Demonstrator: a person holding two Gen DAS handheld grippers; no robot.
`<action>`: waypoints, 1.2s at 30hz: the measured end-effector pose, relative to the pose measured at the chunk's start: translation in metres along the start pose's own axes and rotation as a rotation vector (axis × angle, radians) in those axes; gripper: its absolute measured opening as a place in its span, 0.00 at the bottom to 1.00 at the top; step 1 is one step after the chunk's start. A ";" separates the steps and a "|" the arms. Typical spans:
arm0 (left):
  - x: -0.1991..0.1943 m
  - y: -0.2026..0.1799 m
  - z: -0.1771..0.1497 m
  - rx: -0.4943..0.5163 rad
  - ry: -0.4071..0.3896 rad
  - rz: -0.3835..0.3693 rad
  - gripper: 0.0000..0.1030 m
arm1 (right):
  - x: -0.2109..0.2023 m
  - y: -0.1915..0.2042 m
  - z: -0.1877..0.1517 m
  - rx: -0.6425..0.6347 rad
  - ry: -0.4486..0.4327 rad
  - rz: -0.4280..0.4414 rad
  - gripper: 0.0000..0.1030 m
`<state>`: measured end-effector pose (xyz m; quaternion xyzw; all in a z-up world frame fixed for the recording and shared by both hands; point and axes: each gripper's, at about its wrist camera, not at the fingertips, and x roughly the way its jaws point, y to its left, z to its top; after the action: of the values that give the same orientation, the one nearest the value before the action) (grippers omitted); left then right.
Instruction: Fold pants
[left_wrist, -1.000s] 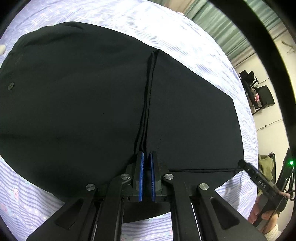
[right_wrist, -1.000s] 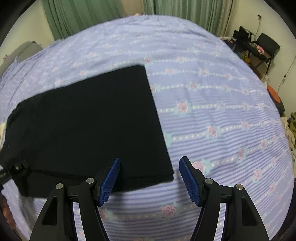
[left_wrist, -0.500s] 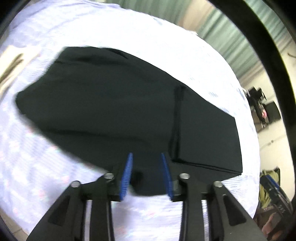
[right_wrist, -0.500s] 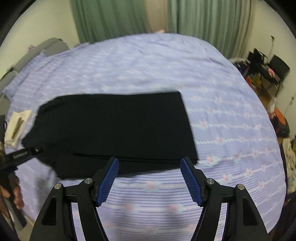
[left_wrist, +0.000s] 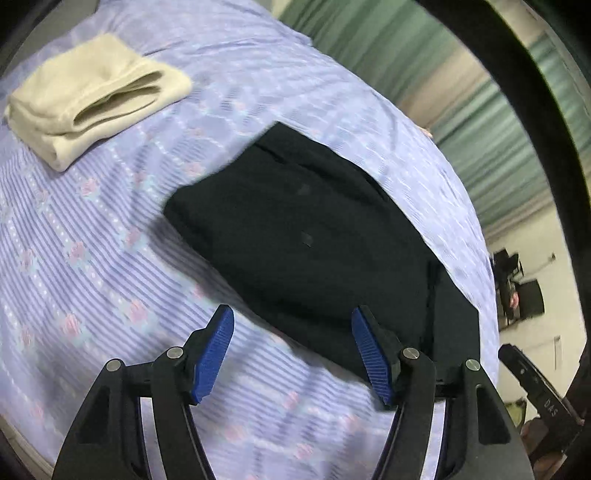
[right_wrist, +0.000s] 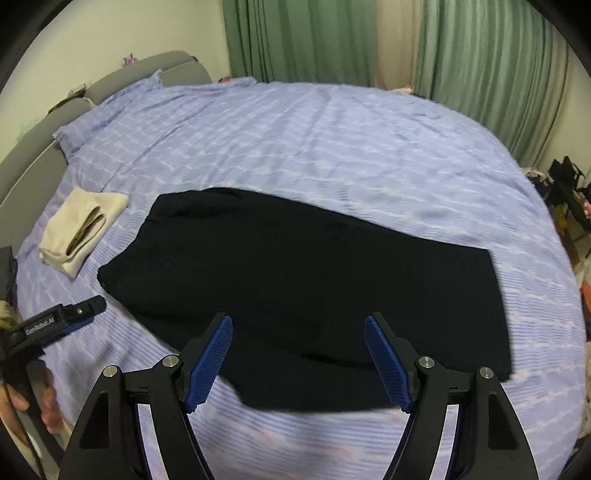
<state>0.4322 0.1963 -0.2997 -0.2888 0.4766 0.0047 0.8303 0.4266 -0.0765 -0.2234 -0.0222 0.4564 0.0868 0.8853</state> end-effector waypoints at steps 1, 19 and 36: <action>0.004 0.007 0.004 -0.011 -0.001 0.005 0.63 | 0.010 0.010 0.004 -0.004 0.013 0.011 0.72; 0.115 0.064 0.076 -0.259 0.060 -0.114 0.62 | 0.084 0.073 0.028 -0.071 0.126 0.032 0.72; -0.006 -0.106 0.100 0.179 -0.170 -0.079 0.21 | 0.002 -0.018 0.039 0.143 -0.001 0.016 0.72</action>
<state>0.5381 0.1581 -0.2071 -0.2306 0.3911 -0.0458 0.8898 0.4622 -0.0897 -0.2034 0.0451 0.4611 0.0611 0.8841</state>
